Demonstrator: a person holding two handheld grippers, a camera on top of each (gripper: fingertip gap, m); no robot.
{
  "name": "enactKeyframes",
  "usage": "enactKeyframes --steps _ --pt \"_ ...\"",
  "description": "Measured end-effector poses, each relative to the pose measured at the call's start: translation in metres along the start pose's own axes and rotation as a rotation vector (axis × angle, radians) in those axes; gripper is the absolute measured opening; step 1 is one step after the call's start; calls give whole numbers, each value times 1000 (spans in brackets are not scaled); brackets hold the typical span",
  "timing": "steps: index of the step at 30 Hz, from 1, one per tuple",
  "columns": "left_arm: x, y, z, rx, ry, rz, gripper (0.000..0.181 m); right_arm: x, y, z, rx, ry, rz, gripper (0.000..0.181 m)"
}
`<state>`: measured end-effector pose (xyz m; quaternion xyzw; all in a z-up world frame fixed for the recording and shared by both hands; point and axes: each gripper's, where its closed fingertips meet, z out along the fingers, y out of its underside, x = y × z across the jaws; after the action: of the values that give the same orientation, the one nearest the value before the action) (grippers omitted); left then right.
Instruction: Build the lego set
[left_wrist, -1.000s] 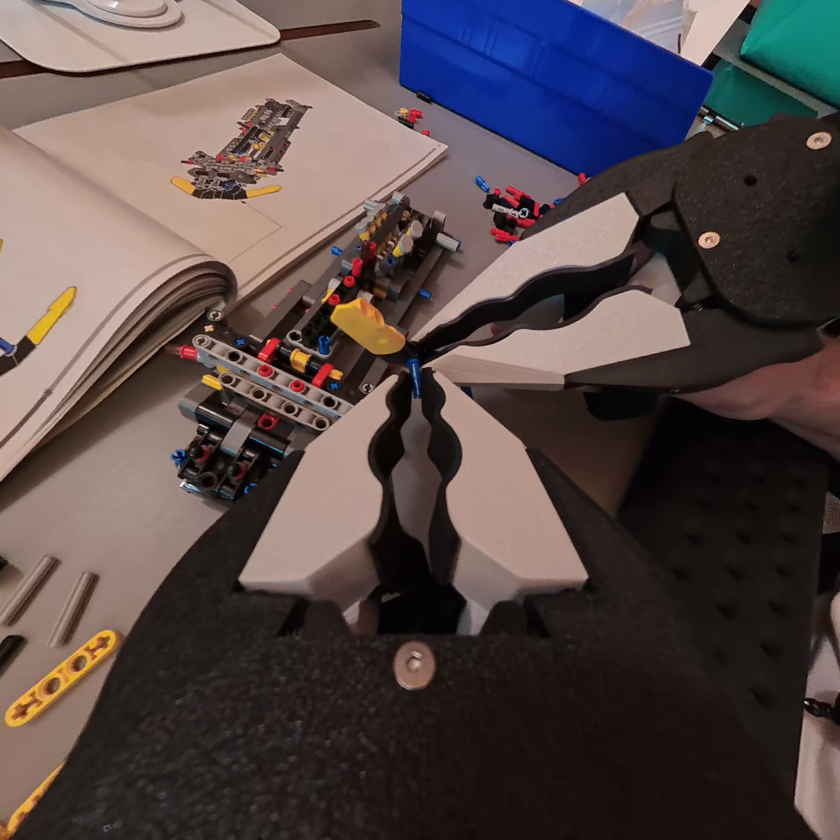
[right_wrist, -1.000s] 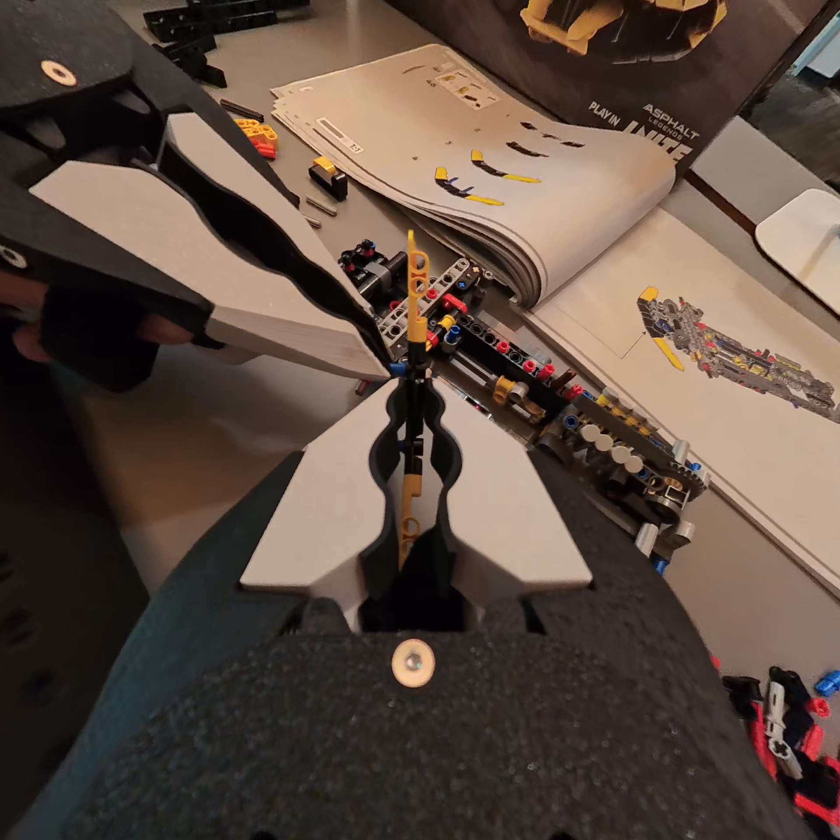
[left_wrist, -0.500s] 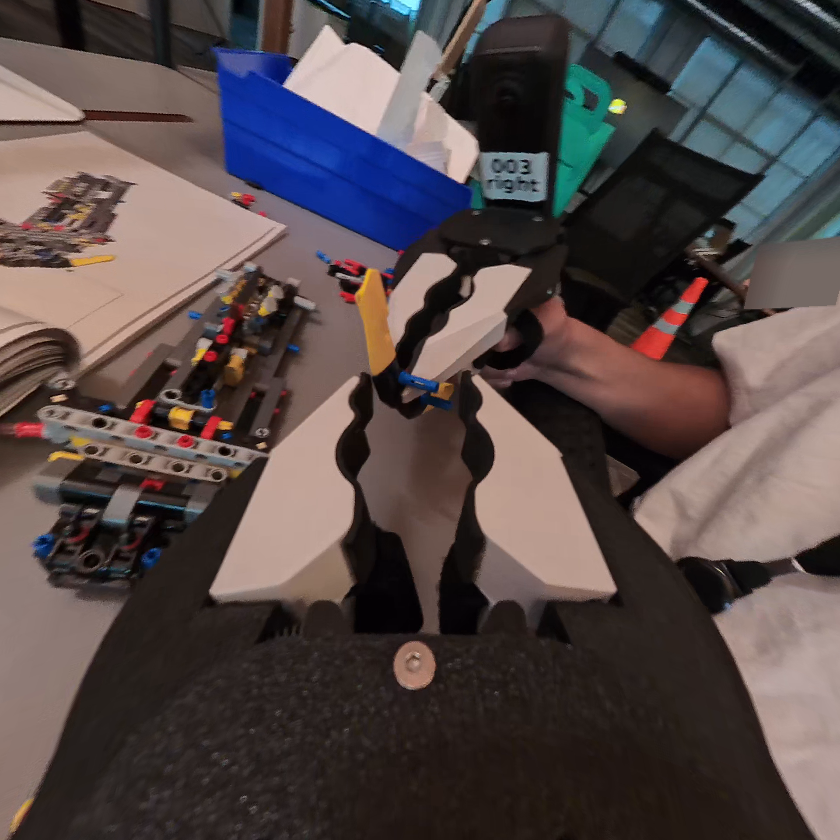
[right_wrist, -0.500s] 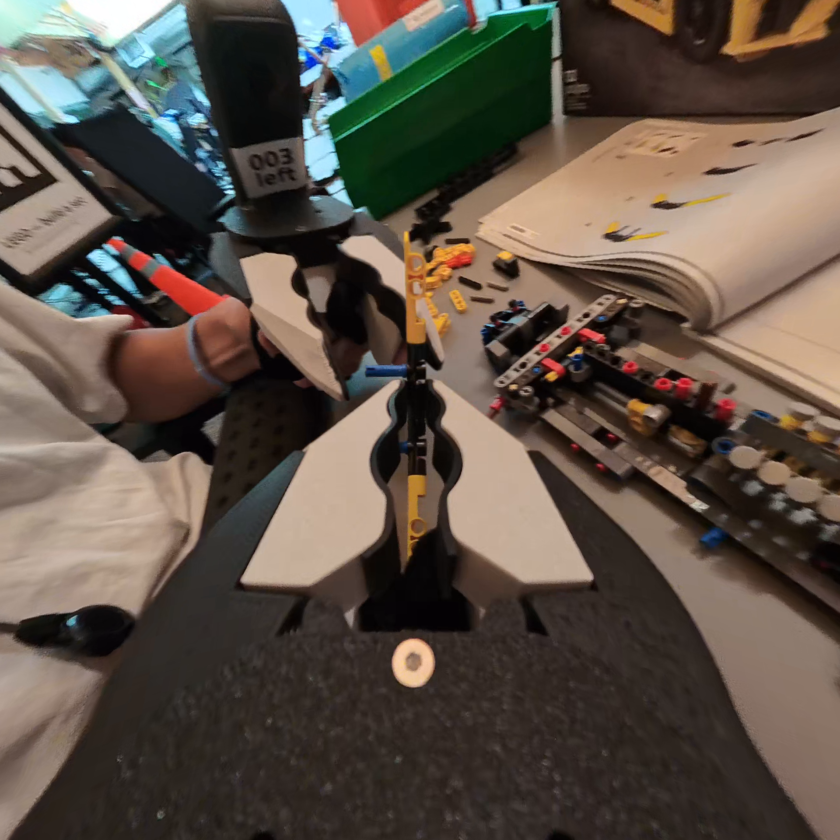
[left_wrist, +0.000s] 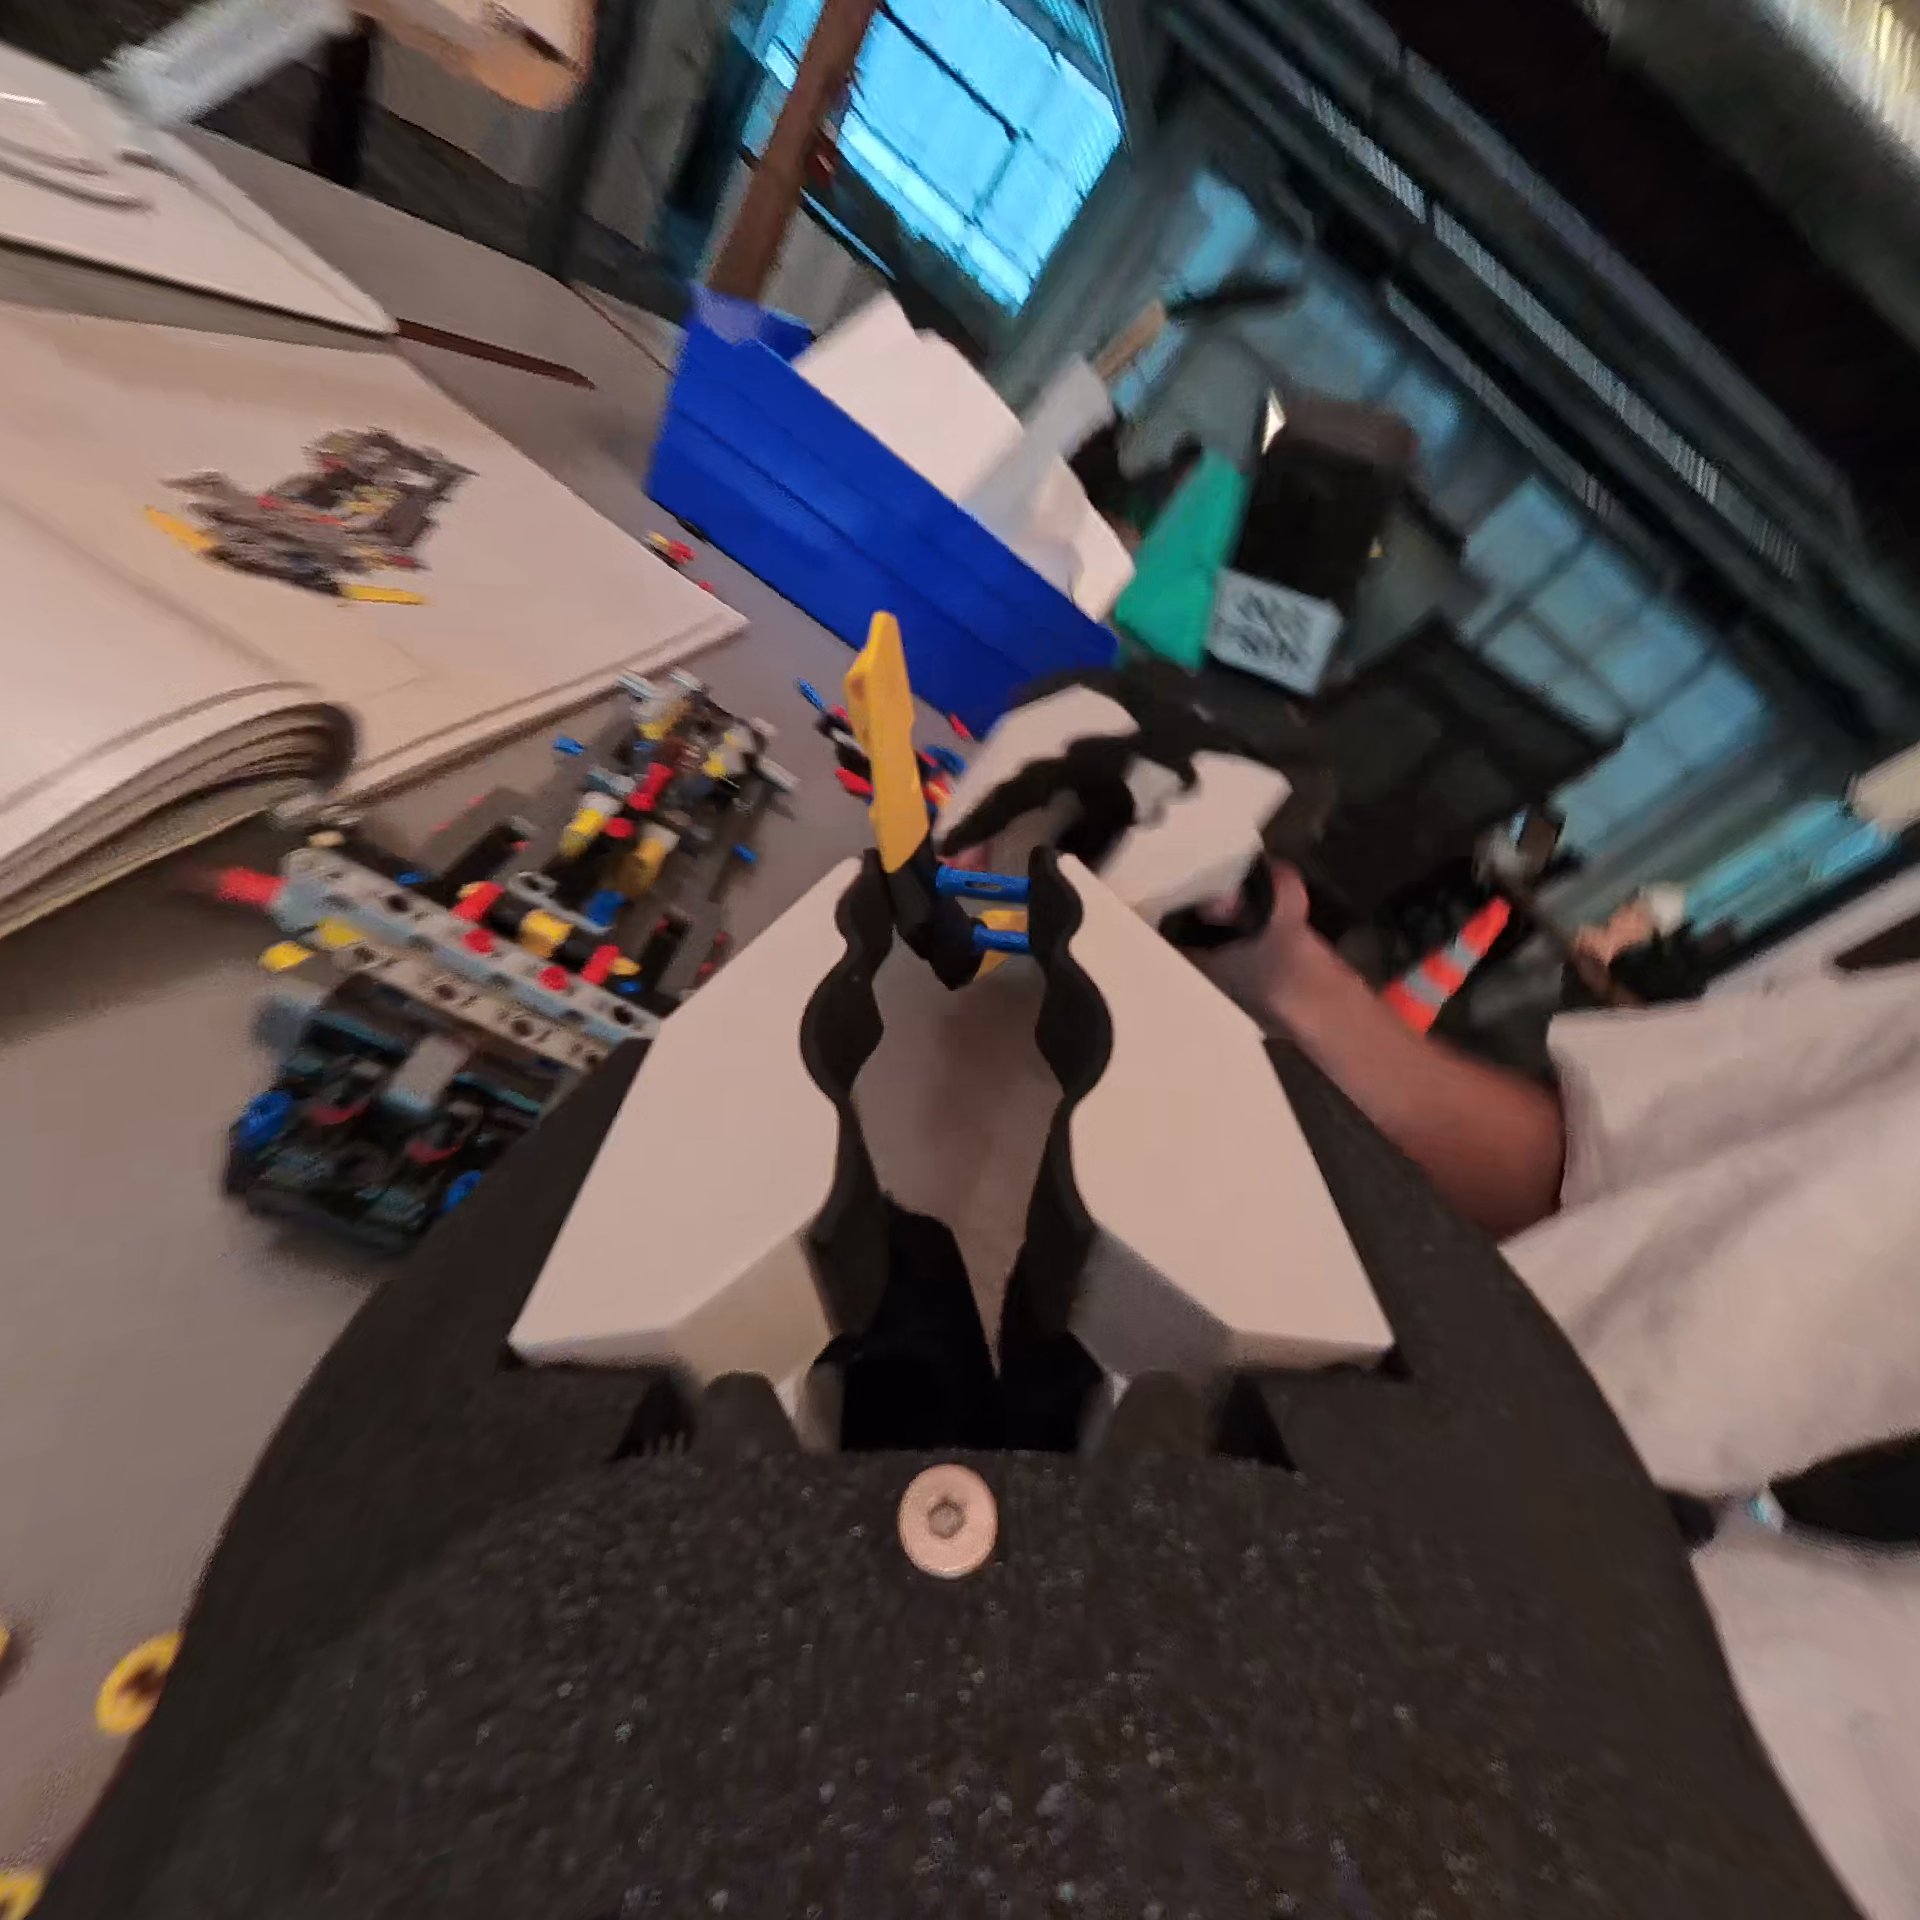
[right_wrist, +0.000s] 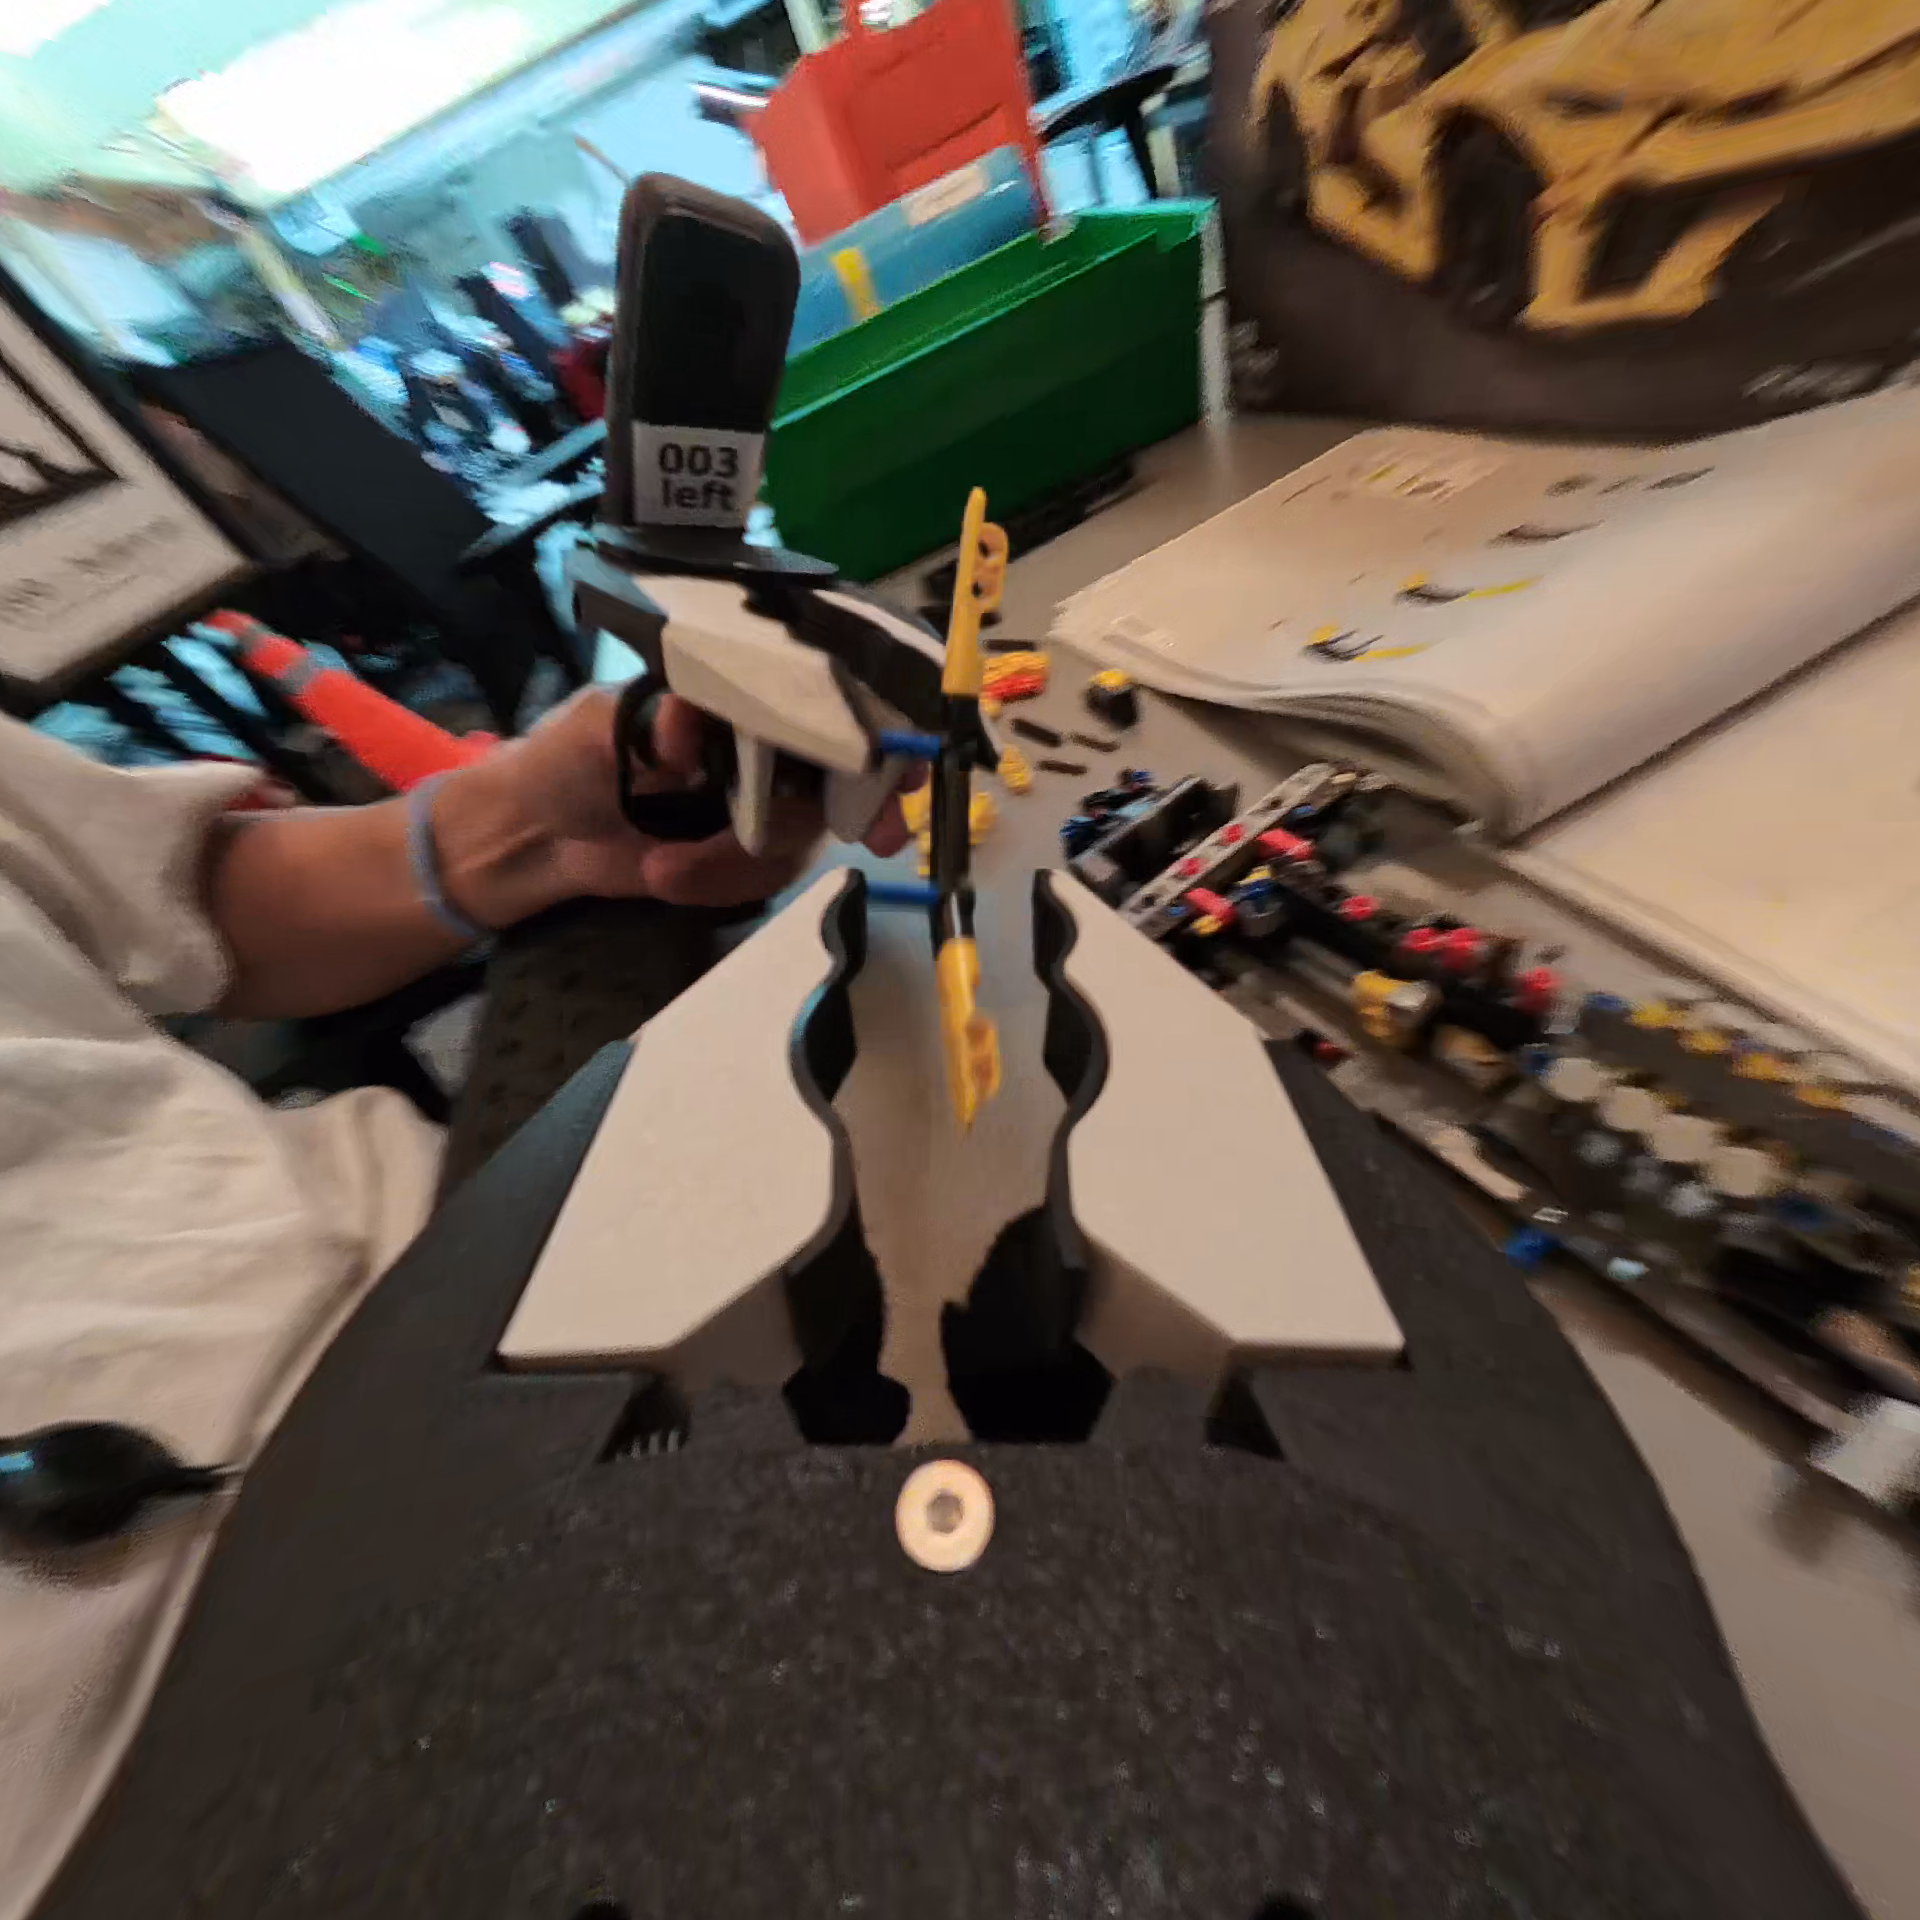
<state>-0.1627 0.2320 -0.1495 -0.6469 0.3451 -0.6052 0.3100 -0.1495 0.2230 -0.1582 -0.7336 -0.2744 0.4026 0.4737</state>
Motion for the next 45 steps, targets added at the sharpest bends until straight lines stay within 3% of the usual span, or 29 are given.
enactKeyframes --steps 4,7,9,14,18,23,32,40,45 --pt "-23 -14 -14 120 -11 -218 25 -1 3 4 -91 323 -375 31" --pt "-25 -15 -15 137 16 -275 25 -2 -8 11 -58 548 -590 18" --pt "-23 -11 -13 114 6 -249 25 -3 -13 11 -37 615 -702 4" --pt "-17 -6 -6 75 9 -210 25 -6 -1 19 -87 526 -645 20" --pt "-14 -3 -4 59 16 -205 25 -1 2 16 -105 553 -691 5" --pt "-14 1 -2 37 -3 -180 25 -1 7 15 -131 551 -735 3" --pt "-18 7 -1 -7 -58 -99 30 -1 16 10 -125 347 -501 3" --pt "-29 3 -14 -39 -233 175 31 2 47 7 -223 78 -31 3" --pt "-20 32 -6 -221 -260 447 16 1 68 14 -331 71 -24 3"
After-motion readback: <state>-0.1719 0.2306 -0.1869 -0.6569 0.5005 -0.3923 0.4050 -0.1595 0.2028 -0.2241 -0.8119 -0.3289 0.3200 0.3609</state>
